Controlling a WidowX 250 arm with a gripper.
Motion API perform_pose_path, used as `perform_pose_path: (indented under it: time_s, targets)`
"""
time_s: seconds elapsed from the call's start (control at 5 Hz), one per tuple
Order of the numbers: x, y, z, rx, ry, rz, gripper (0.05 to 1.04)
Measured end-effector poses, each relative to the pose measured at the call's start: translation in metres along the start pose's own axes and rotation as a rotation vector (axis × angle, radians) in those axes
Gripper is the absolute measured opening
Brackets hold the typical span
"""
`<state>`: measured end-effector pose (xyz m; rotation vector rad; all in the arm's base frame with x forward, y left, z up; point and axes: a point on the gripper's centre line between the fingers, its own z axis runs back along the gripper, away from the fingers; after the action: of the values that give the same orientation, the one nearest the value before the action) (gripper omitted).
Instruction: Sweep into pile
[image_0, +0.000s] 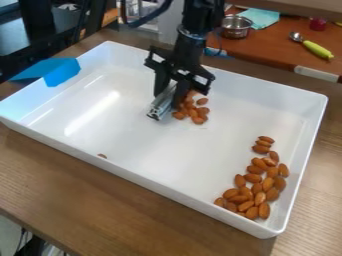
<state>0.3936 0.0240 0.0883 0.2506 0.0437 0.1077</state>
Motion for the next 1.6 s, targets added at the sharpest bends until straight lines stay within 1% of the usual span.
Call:
perform_pose_path:
  time_s: [0.4,0.6,0.8,1.0,1.2,1.4,1.6]
  targets:
    - [-0.013,-0.041,0.009,-0.053,0.039,-0.08,0.38]
    - [-0.019,-0.062,0.013,-0.072,0.04,-0.115,0.38]
    - [-0.025,-0.075,0.015,-0.079,0.024,-0.136,0.38]
    - [-0.031,-0.094,0.018,-0.08,-0.004,-0.172,0.38]
    - [-0.038,-0.108,0.02,-0.08,-0.013,-0.215,0.38]
    - [-0.05,-0.124,0.025,-0.101,-0.008,-0.253,0.38]
    - [-0.059,-0.132,0.027,-0.143,0.026,-0.302,0.38]
